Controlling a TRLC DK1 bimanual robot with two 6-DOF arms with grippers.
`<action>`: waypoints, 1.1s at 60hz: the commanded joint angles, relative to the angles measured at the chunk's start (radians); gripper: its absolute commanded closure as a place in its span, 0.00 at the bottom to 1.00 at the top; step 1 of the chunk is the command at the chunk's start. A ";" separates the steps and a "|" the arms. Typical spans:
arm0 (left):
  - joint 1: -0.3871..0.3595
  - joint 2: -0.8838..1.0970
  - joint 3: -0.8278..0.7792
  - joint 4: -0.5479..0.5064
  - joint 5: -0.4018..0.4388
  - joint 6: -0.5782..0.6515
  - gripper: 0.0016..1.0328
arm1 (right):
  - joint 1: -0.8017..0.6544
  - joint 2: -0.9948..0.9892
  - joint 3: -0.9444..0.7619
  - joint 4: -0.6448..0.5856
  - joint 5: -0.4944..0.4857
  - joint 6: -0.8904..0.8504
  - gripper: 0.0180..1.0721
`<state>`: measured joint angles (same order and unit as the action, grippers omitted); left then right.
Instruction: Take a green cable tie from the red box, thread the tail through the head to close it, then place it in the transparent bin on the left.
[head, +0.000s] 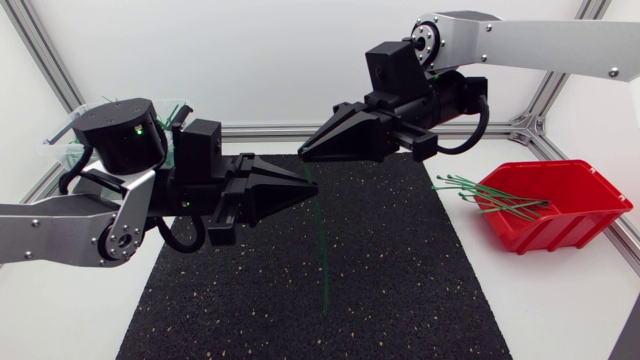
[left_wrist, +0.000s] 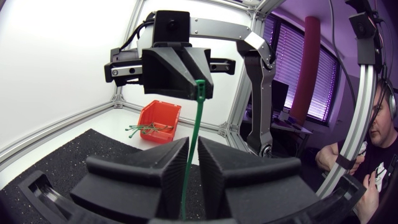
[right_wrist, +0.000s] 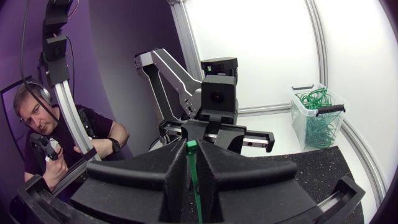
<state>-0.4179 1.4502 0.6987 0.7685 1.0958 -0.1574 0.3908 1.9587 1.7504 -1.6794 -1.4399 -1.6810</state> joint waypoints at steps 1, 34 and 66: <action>0.004 -0.017 0.028 0.017 0.015 -0.014 0.97 | 0.000 0.008 -0.026 -0.266 -0.008 -0.036 0.87; 0.018 -0.051 0.018 0.003 0.015 -0.077 0.97 | -0.044 -0.014 -0.025 -0.264 -0.014 -0.042 0.50; 0.033 -0.062 0.047 -0.041 -0.085 -0.169 0.97 | -0.161 -0.083 -0.150 -0.207 0.044 -0.042 0.39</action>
<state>-0.3889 1.4067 0.7067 0.7315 1.0210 -0.2966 0.2337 1.8980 1.6348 -1.6794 -1.4052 -1.6924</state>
